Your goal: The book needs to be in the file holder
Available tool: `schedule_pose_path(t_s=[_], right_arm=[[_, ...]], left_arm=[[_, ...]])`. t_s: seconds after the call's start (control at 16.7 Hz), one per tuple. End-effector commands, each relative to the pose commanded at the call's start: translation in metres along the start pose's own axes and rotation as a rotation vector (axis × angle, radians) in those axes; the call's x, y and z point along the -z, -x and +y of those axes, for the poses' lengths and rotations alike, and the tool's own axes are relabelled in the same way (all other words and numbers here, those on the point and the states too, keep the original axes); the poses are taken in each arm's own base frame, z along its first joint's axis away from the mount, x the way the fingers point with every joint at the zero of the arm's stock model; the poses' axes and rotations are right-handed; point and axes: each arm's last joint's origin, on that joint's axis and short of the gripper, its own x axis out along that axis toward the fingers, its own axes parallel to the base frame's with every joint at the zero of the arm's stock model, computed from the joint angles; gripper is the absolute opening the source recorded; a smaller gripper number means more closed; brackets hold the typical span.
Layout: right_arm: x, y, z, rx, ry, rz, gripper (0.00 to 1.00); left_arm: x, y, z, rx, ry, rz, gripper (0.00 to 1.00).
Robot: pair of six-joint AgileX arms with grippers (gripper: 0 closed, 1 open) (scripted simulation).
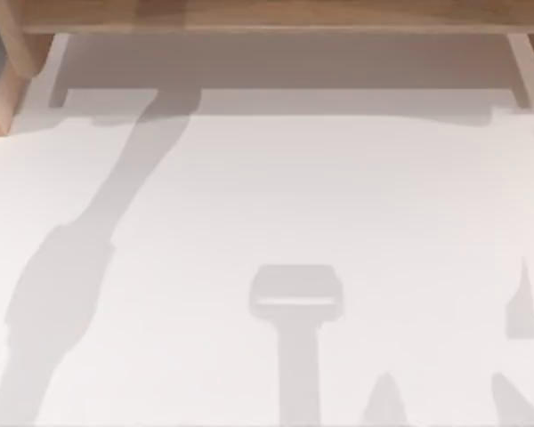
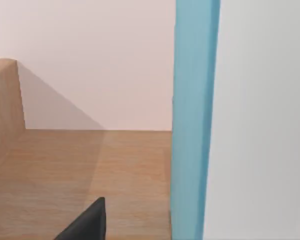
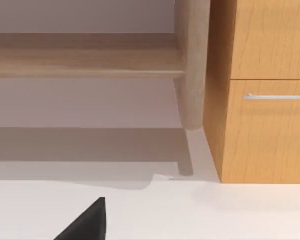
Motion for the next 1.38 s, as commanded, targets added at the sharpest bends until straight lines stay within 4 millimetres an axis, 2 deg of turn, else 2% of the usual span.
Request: schedule_pose_path(t_s=[0.24,0.48,1.26,1.38], right_arm=[[0.0000,0.0000,0.0000,0.000,0.000,0.000,1.00],[0.0000,0.0000,0.0000,0.000,0.000,0.000,1.00],[0.0000,0.0000,0.0000,0.000,0.000,0.000,1.00],[0.0000,0.0000,0.0000,0.000,0.000,0.000,1.00]], left_arm=[[-0.0026,-0.0113,-0.0009,0.001,0.003,-0.008,1.00],[-0.0021,-0.0123,-0.0008,0.002,0.002,-0.006,1.00],[-0.0021,-0.0123,-0.0008,0.002,0.002,-0.006,0.02],[-0.0021,-0.0123,-0.0008,0.002,0.002,-0.006,0.00]])
